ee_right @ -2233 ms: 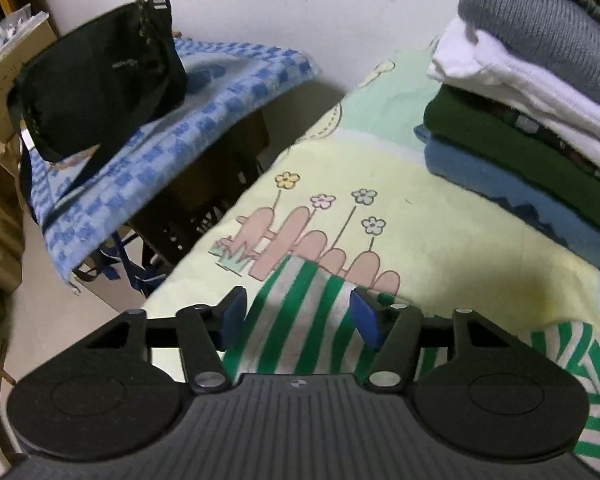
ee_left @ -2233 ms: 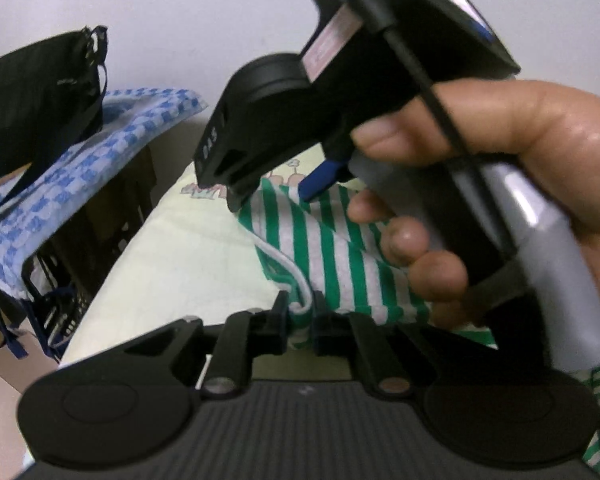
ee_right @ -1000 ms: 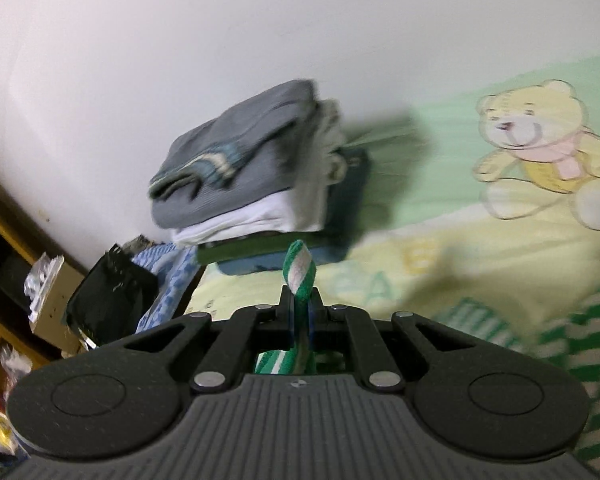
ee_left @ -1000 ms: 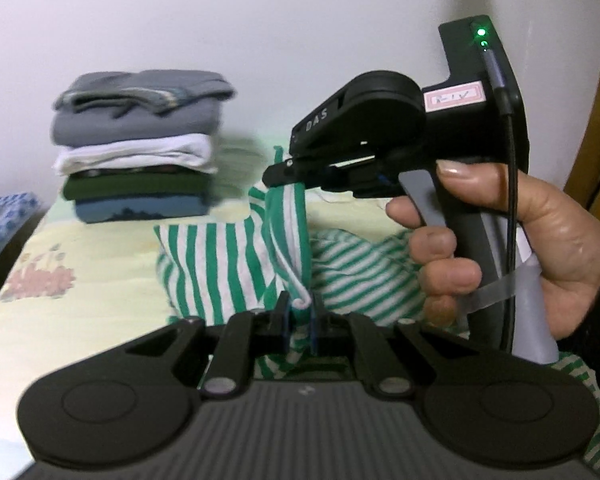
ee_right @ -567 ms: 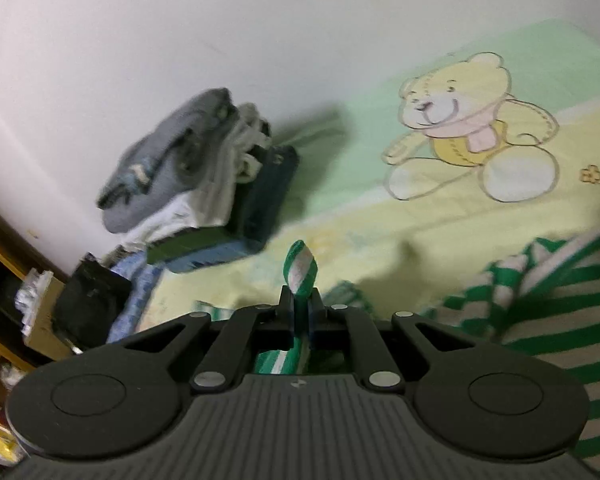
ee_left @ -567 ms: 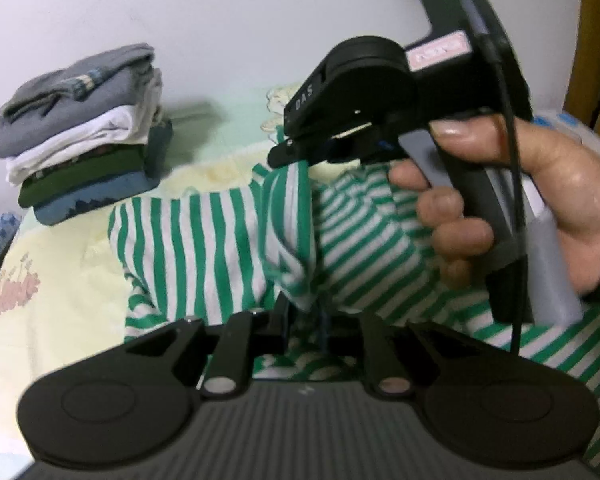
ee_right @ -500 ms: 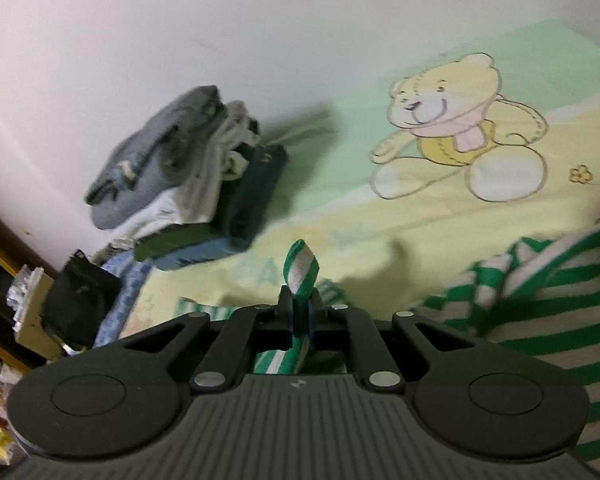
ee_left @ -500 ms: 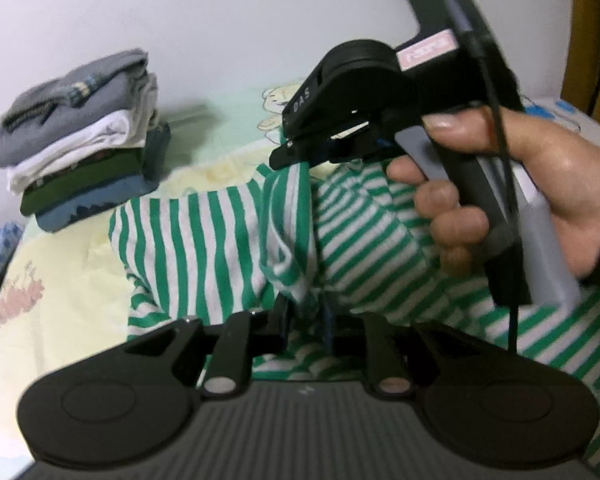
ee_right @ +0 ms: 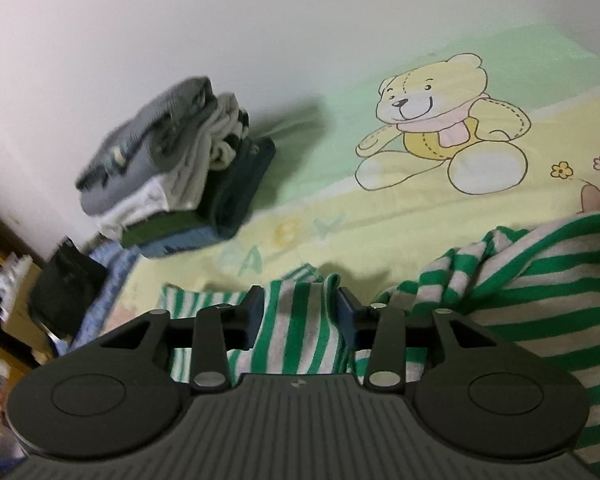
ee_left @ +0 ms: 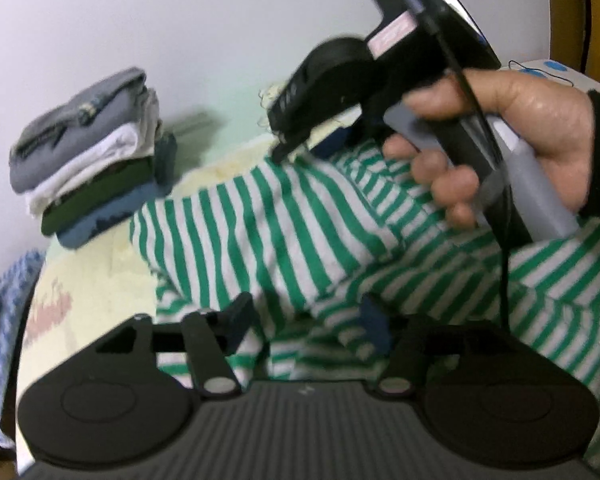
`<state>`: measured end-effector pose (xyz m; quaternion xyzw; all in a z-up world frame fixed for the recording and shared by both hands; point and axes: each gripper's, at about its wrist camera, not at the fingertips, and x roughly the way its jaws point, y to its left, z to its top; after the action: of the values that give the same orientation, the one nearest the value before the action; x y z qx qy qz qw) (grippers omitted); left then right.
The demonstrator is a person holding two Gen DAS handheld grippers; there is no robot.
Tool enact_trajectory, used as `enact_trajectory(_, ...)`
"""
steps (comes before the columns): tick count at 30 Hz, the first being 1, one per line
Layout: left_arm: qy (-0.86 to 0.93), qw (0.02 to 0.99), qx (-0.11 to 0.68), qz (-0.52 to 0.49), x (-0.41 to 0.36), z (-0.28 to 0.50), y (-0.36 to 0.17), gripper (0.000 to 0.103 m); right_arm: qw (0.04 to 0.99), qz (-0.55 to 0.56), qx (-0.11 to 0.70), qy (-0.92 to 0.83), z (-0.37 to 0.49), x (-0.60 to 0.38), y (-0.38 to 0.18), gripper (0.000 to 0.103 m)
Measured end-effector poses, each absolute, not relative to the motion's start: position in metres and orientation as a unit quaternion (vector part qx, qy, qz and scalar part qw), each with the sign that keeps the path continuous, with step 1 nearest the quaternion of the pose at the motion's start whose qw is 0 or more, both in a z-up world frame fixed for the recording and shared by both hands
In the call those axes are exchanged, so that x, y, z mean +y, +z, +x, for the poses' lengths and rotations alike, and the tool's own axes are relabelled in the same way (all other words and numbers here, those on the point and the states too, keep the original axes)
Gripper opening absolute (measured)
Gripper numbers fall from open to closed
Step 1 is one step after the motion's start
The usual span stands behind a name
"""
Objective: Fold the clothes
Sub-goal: 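Carry the held sleeve with the right gripper toward the left gripper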
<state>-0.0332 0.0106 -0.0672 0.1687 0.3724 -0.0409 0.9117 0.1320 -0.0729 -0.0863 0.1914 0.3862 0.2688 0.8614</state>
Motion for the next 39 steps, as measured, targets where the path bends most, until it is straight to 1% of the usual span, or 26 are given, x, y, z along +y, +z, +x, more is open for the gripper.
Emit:
enact_trajectory(1,-0.038,0.91,0.375,0.171,0.01,-0.03,-0.069,0.066,0.865,0.179,0.388,0.263,0.132,-0.07,-0.087,0.023)
enact_trajectory(2,-0.037,0.91,0.377,0.169,0.011,-0.028,-0.07,0.066,0.869,0.169,0.388,0.258,0.131,-0.07,-0.087,0.004)
enact_trajectory(4,-0.038,0.911,0.377,0.163,0.013,-0.031,-0.07,0.067,0.874,0.172,0.375,0.256,0.128,-0.075,-0.083,0.004)
enact_trajectory(6,-0.038,0.911,0.378,0.16,0.017,-0.038,-0.071,0.071,0.879,0.179,0.359,0.256,0.125,-0.083,-0.077,0.004)
enact_trajectory(8,-0.038,0.91,0.383,0.154,0.021,-0.043,-0.074,0.072,0.883,0.183,0.348,0.255,0.123,-0.089,-0.072,0.005)
enact_trajectory(10,-0.039,0.909,0.386,0.151,0.022,-0.046,-0.076,0.072,0.881,0.186,0.358,0.246,0.126,-0.092,-0.076,0.014)
enact_trajectory(12,-0.041,0.91,0.381,0.159,0.018,-0.049,-0.074,0.072,0.88,0.189,0.363,0.24,0.128,-0.092,-0.08,0.041)
enact_trajectory(13,-0.045,0.91,0.376,0.166,0.014,-0.048,-0.073,0.072,0.88,0.191,0.364,0.237,0.128,-0.091,-0.082,0.042)
enact_trajectory(17,-0.06,0.911,0.349,0.213,-0.005,-0.042,-0.072,0.074,0.879,0.191,0.37,0.232,0.131,-0.084,-0.089,0.043)
enact_trajectory(18,-0.063,0.909,0.342,0.23,-0.012,-0.038,-0.073,0.074,0.88,0.187,0.372,0.227,0.132,-0.081,-0.091,0.042)
enact_trajectory(19,-0.066,0.906,0.339,0.244,-0.017,-0.033,-0.076,0.071,0.88,0.186,0.375,0.227,0.134,-0.08,-0.092,0.039)
enact_trajectory(20,-0.07,0.904,0.339,0.252,-0.021,-0.029,-0.077,0.059,0.879,0.184,0.376,0.228,0.134,-0.079,-0.092,0.024)
enact_trajectory(21,-0.079,0.903,0.346,0.243,-0.021,-0.024,-0.077,0.05,0.88,0.181,0.375,0.228,0.134,-0.078,-0.092,0.007)
enact_trajectory(22,-0.087,0.902,0.352,0.233,-0.02,-0.019,-0.076,0.037,0.882,0.179,0.372,0.228,0.133,-0.079,-0.09,0.005)
enact_trajectory(25,-0.091,0.908,0.353,0.207,-0.017,-0.016,-0.067,0.023,0.896,0.179,0.344,0.218,0.125,-0.086,-0.079,0.004)
enact_trajectory(28,-0.093,0.917,0.337,0.192,-0.016,-0.021,-0.052,0.014,0.904,0.18,0.316,0.224,0.115,-0.092,-0.065,0.004)
enact_trajectory(29,-0.097,0.92,0.331,0.188,-0.017,-0.025,-0.047,0.013,0.908,0.179,0.305,0.227,0.111,-0.094,-0.061,0.004)
enact_trajectory(33,-0.119,0.922,0.324,0.175,-0.022,-0.032,-0.04,0.013,0.919,0.172,0.28,0.218,0.105,-0.098,-0.053,0.004)
enact_trajectory(34,-0.122,0.921,0.327,0.174,-0.024,-0.032,-0.042,0.014,0.92,0.171,0.28,0.212,0.106,-0.1,-0.054,0.004)
enact_trajectory(36,-0.118,0.912,0.345,0.186,-0.028,-0.029,-0.056,0.021,0.92,0.17,0.294,0.196,0.112,-0.101,-0.062,0.002)
enact_trajectory(37,-0.113,0.907,0.356,0.193,-0.029,-0.028,-0.064,0.027,0.917,0.167,0.309,0.186,0.117,-0.101,-0.069,0.001)
enact_trajectory(39,-0.105,0.902,0.367,0.201,-0.027,-0.032,-0.071,0.028,0.909,0.151,0.35,0.171,0.127,-0.1,-0.082,0.001)
